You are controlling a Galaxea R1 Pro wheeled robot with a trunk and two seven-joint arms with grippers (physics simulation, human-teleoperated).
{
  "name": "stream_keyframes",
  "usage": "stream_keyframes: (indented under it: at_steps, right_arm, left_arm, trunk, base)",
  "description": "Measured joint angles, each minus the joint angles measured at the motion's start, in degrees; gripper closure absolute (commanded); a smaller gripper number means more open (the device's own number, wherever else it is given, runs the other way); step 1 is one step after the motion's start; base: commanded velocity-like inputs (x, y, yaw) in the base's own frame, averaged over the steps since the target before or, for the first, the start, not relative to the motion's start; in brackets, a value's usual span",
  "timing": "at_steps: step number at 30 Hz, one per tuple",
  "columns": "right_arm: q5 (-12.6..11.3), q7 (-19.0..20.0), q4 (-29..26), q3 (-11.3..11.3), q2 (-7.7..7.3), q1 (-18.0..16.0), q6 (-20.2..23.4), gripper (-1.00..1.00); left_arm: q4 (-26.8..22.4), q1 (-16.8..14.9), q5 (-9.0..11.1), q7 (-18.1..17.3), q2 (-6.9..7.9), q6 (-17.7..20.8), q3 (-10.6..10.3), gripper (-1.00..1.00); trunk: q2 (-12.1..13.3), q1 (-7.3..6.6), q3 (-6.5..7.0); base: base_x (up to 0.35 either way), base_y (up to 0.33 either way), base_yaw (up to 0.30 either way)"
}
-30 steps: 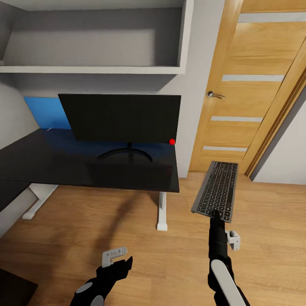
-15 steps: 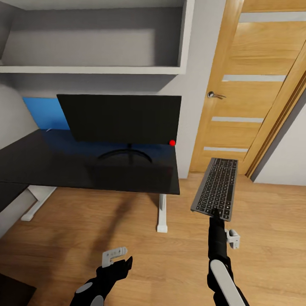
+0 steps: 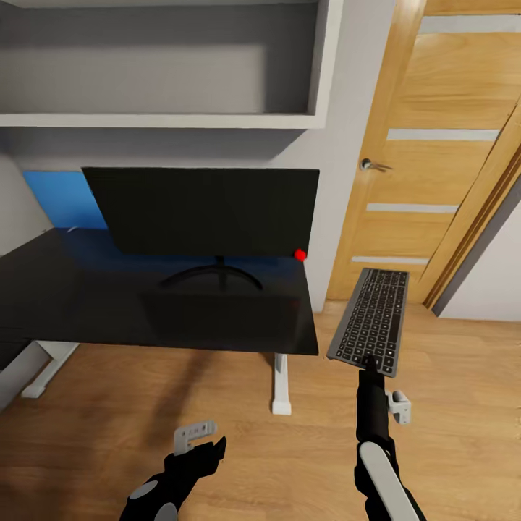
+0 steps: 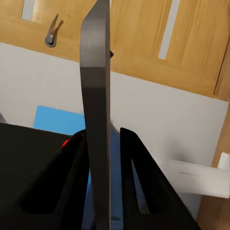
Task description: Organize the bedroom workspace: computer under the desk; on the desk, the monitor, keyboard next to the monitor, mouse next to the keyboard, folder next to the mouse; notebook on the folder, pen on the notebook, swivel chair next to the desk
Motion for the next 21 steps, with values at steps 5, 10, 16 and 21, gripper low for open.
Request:
stream_keyframes:
  at_steps: [5, 10, 16, 21]
  right_arm:
    - [-0.09, -0.08, 0.07, -0.06, 0.03, 0.00, 0.06, 1.00]
    - [-0.02, -0.07, 0.10, 0.02, 0.02, 0.00, 0.11, 1.00]
    - [-0.18, -0.04, 0.15, 0.10, 0.02, -0.01, 0.21, 1.00]
    - [-0.26, 0.01, 0.16, 0.21, 0.03, -0.01, 0.29, 1.00]
  left_arm:
    - [0.02, 0.00, 0.01, 0.00, 0.05, 0.07, 0.00, -1.00]
    - [0.01, 0.00, -0.03, 0.01, 0.05, 0.00, 0.01, -1.00]
    - [0.00, 0.01, -0.05, 0.01, 0.07, -0.08, 0.02, -1.00]
    - [0.00, 0.01, -0.05, 0.01, 0.08, -0.08, 0.02, -1.00]
  trunk:
    - [0.00, 0.01, -0.05]
    - [0.00, 0.01, -0.17]
    - [0.00, 0.01, -0.38]
    - [0.00, 0.01, -0.41]
  base:
    - [0.021, 0.005, -0.240]
    - [0.002, 0.187, -0.248]
    - [0.000, 0.327, -0.120]
    - [0.024, 0.332, -0.011]
